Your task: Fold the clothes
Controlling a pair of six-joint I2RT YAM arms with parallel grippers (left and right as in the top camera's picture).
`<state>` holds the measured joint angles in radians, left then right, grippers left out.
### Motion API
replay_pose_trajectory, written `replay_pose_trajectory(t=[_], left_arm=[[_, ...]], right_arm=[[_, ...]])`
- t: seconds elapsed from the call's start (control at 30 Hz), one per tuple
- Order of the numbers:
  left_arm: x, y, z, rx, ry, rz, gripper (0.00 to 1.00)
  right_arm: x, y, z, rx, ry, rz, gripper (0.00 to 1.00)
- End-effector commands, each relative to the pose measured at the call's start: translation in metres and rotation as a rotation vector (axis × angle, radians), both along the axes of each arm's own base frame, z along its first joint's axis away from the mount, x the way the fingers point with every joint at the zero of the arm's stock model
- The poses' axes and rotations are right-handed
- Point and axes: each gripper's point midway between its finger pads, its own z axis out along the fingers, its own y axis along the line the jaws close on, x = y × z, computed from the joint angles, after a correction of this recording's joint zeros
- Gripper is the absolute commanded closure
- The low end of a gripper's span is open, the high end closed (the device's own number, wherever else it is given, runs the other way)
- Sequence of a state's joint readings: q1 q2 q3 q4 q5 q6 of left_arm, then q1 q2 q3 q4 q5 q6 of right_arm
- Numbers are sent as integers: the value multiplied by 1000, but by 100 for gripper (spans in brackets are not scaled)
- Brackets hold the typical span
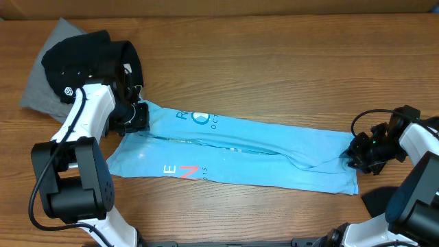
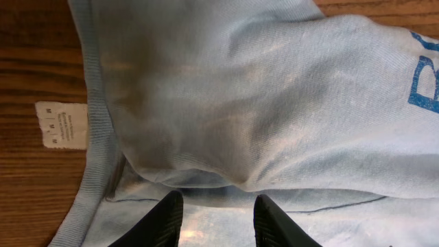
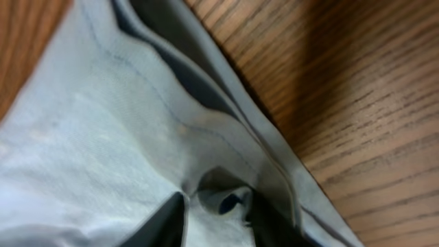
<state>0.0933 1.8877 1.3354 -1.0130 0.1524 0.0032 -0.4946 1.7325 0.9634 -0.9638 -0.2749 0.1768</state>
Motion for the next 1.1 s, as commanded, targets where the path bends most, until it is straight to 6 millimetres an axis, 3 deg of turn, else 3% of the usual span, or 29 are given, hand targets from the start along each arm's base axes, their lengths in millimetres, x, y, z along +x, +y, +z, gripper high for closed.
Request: replay_pose_trajectory(t=[0.0, 0.03, 0.17, 0.43, 1.07], left_arm=[[0, 2, 1, 3, -7, -7, 63], [0, 2, 1, 3, -6, -7, 63], [0, 2, 1, 3, -6, -7, 62], [0, 2, 1, 3, -6, -7, 62], [0, 2, 1, 3, -7, -6, 62]], right_arm=[[6, 2, 4, -2, -33, 1, 78], [6, 2, 4, -2, -34, 0, 85], [7, -6, 10, -11, -34, -16, 96], [19, -27, 34, -26, -61, -62, 96], [17, -24, 35, -12, -55, -63, 96]])
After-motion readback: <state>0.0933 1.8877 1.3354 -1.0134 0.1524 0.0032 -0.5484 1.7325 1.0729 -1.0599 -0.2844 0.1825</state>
